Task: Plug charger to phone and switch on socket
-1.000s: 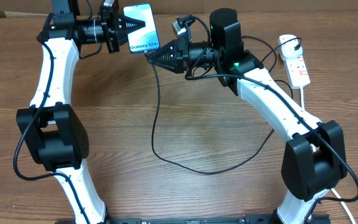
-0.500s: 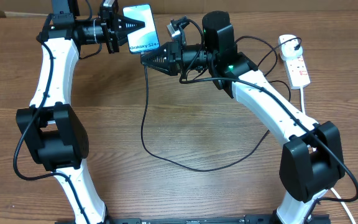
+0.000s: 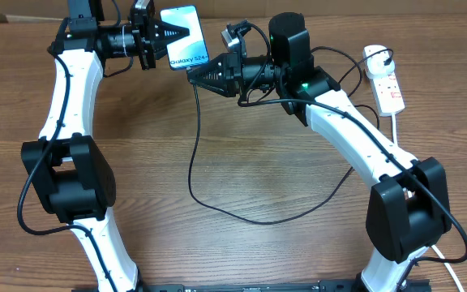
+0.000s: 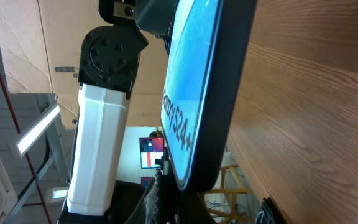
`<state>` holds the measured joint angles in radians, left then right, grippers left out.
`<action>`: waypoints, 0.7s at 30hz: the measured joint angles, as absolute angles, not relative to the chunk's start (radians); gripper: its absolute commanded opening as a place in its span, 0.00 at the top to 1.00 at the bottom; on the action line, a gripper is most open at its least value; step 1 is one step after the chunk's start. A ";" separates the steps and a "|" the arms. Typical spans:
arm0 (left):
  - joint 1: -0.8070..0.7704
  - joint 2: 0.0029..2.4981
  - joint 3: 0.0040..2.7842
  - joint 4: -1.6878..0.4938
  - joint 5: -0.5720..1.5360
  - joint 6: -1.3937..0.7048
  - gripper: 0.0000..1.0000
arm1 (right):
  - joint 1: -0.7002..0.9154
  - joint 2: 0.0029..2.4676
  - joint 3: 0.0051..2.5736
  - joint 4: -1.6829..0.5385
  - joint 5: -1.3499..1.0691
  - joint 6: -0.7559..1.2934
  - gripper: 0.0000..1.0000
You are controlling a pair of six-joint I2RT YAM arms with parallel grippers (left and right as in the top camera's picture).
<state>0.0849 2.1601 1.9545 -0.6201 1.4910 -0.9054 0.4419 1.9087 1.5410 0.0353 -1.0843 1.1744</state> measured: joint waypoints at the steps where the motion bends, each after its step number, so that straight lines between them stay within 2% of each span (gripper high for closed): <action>1: 0.085 2.160 1.954 -0.620 1.491 -0.905 0.96 | 0.442 1.909 1.541 0.035 -1.084 1.174 0.96; 21: 0.091 2.160 1.954 -0.620 1.492 -0.905 0.96 | 0.406 1.909 1.541 0.027 -1.074 1.174 0.96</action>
